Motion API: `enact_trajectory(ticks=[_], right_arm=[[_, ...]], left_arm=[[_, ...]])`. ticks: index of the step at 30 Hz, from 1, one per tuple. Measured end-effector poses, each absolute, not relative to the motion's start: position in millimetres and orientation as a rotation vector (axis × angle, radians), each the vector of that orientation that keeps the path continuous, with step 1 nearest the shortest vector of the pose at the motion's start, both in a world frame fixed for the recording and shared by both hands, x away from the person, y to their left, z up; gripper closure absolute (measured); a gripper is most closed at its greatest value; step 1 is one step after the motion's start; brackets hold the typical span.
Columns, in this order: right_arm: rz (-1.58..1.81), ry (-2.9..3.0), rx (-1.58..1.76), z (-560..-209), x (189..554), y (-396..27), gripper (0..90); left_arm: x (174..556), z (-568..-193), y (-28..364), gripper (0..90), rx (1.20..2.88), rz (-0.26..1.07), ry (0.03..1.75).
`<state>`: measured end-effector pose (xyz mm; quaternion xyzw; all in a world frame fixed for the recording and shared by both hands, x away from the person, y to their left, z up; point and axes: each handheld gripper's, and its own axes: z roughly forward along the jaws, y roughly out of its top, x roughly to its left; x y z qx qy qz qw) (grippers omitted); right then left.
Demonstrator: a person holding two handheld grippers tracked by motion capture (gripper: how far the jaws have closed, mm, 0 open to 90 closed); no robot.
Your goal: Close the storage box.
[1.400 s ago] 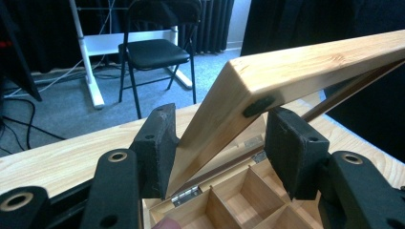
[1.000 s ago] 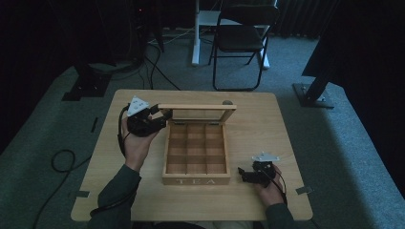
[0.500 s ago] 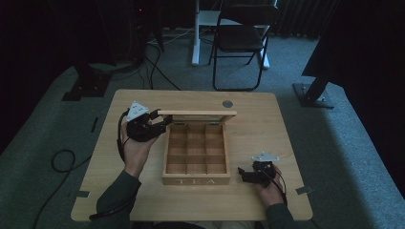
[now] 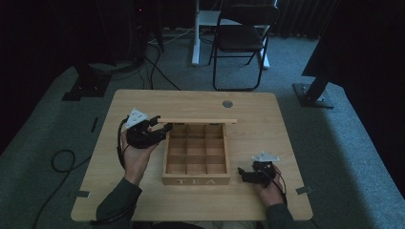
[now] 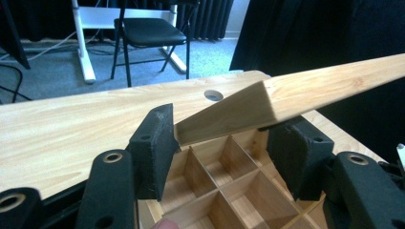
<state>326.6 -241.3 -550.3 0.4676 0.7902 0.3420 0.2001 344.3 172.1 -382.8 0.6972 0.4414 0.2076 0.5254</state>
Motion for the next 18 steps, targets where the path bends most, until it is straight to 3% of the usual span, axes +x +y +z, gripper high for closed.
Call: enact_trajectory(ticks=[18], right_arm=[[0.955, 2.208, 1.307, -550.3, 326.5, -241.2, 14.5]], left_arm=[[329.2, -397.7, 171.2, 40.6, 1.679, 0.445, 1.091]])
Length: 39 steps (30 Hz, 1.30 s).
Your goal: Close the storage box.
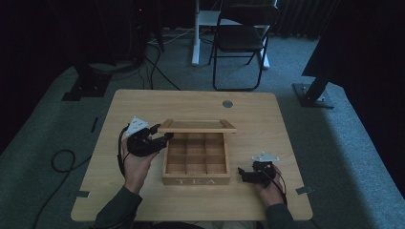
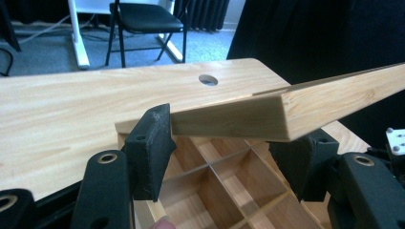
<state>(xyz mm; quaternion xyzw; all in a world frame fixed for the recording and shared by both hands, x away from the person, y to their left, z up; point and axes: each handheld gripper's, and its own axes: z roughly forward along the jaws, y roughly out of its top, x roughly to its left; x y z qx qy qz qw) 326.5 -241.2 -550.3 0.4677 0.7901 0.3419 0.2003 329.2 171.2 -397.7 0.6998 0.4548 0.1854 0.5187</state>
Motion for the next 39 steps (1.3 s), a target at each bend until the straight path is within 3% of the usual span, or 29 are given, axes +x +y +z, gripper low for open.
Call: enact_trajectory(ticks=[39], right_arm=[[0.956, 2.209, 1.307, -550.3, 326.5, -241.2, 14.4]], left_arm=[[299.5, -445.5, 169.7, 34.8, 1.722, 0.431, 1.080]])
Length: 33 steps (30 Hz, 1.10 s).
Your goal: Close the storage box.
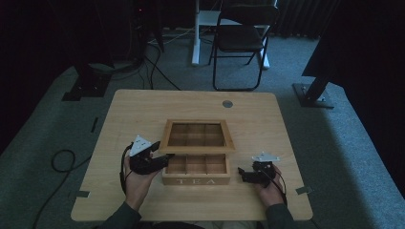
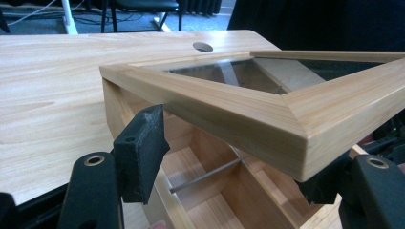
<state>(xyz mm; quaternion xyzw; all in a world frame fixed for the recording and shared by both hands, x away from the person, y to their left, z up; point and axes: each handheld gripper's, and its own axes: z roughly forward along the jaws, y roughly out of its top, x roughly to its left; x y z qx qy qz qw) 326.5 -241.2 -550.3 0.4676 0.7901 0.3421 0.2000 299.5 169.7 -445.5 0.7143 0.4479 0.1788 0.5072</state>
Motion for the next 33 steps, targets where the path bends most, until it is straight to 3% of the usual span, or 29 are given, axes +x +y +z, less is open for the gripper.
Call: enact_trajectory(ticks=[33], right_arm=[[0.955, 2.209, 1.308, -550.3, 326.4, -241.2, 14.5]], left_arm=[[274.1, -480.9, 164.7, 34.8, 1.777, 0.469, 1.107]])
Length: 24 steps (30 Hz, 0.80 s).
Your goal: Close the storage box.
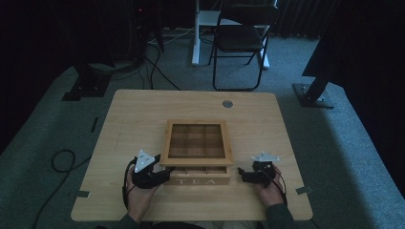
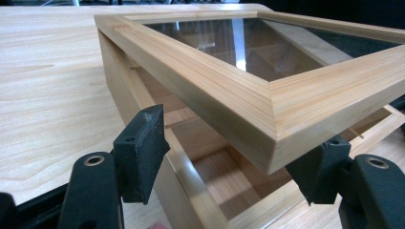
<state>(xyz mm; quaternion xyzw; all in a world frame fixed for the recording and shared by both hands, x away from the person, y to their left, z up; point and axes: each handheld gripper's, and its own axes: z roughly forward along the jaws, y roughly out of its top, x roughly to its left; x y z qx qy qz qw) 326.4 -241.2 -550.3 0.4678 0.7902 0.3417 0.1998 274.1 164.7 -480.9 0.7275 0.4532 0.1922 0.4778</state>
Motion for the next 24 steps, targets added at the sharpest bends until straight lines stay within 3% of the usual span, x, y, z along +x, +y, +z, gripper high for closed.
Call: enact_trajectory(ticks=[24], right_arm=[[0.955, 2.210, 1.309, -550.2, 326.4, -241.2, 14.4]], left_arm=[[251.5, -501.0, 161.4, 33.2, 1.877, 0.448, 1.125]])
